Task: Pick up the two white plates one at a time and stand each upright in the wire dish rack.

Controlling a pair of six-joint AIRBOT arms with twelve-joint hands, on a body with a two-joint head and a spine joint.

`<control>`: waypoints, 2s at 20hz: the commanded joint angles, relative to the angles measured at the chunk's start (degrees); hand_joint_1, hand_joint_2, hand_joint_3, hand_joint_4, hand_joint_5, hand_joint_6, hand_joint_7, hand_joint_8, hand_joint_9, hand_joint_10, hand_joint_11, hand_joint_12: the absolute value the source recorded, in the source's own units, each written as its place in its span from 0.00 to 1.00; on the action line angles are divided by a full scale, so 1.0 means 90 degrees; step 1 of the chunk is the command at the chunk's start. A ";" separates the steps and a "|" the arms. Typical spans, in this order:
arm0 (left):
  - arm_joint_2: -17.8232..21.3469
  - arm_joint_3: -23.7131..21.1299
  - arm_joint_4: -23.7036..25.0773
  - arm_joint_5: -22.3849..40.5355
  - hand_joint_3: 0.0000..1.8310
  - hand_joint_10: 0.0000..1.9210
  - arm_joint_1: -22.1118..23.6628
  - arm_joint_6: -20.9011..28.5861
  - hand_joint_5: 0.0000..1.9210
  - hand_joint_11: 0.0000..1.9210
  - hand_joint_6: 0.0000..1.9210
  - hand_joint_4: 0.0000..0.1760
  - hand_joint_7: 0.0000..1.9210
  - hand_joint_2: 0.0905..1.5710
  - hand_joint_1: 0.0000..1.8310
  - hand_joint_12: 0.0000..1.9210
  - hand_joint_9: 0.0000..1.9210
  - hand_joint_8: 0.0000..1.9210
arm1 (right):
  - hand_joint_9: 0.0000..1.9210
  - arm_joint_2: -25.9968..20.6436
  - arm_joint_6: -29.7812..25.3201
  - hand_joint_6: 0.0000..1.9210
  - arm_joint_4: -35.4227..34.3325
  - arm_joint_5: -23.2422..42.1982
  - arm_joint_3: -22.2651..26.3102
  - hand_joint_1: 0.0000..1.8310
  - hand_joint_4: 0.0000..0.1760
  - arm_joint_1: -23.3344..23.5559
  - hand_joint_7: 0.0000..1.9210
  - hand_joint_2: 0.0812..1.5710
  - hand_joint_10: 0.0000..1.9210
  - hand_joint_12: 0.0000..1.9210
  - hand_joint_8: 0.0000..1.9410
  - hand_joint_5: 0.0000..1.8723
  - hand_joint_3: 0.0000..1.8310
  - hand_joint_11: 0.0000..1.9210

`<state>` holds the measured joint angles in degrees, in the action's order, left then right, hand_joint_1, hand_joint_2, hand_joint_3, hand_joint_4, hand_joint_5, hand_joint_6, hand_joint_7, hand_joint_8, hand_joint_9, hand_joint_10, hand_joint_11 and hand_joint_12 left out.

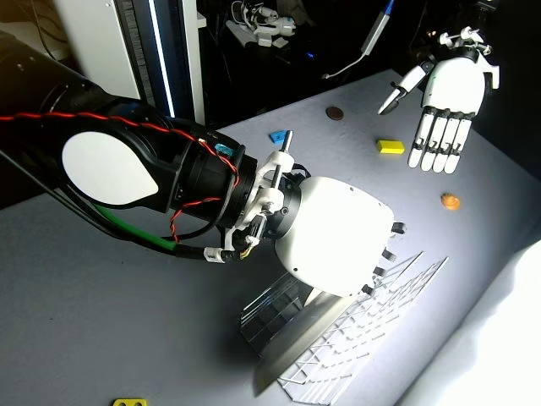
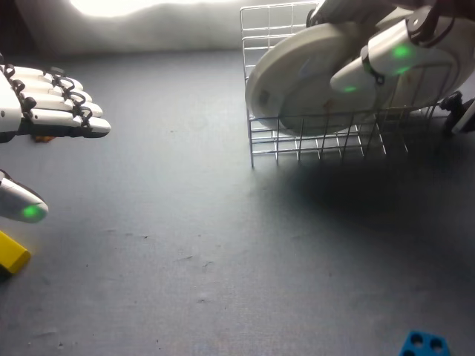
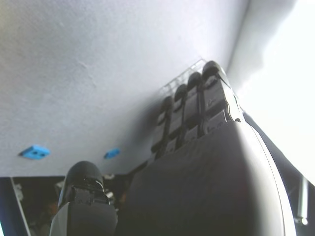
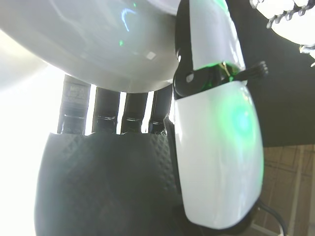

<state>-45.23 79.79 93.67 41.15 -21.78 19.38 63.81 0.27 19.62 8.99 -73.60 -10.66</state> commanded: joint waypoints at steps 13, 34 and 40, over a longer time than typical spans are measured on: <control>0.0019 -0.0002 -0.0308 0.0028 0.00 0.00 0.0066 0.0001 0.01 0.00 0.00 0.00 0.00 0.69 0.00 0.00 0.00 0.00 | 0.49 0.0106 0.0117 0.49 -0.0106 0.1033 -0.0027 0.76 0.00 -0.0133 0.56 0.67 0.55 0.64 0.45 0.53 0.00 0.39; 0.0022 -0.0013 -0.0302 0.0028 0.00 0.00 0.0070 0.0001 0.01 0.00 0.00 0.00 0.00 0.69 0.00 0.00 0.00 0.00 | 0.34 0.0114 0.0186 0.10 -0.0107 0.1381 -0.0043 0.62 0.00 -0.0110 0.45 0.70 0.26 0.73 0.04 0.38 0.00 0.15; 0.0033 -0.0036 -0.0302 0.0056 0.00 0.00 0.0070 0.0001 0.01 0.00 0.00 0.00 0.00 0.69 0.00 0.00 0.00 0.00 | 0.26 0.0107 0.0308 0.06 -0.0110 0.1593 -0.0083 0.60 0.00 -0.0066 0.39 0.70 0.29 0.77 0.00 0.32 0.00 0.07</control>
<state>-45.25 79.37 94.00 41.30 -21.78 19.38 65.10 3.16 19.73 16.88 -74.11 -12.23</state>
